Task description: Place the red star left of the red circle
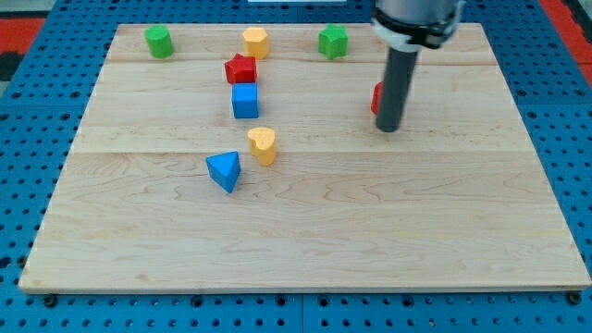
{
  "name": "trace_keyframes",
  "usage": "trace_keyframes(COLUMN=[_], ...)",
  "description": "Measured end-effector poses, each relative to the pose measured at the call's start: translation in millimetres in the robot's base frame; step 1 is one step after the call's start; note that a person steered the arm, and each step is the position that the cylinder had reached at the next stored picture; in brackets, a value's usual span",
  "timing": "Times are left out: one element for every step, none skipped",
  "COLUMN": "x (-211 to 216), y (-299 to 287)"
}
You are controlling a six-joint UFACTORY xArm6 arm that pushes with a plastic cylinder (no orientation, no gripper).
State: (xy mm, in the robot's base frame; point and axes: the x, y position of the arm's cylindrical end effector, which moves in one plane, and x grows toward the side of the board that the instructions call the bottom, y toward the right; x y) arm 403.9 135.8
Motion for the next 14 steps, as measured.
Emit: trace_keyframes(x=[-47, -95, -105, -56, -61, -61, -74, -122, -134, -134, -132, -123, -102, -98], y=[-22, -37, -28, -52, -140, -221, -272, -240, -171, -162, -201, -223, -223, -199])
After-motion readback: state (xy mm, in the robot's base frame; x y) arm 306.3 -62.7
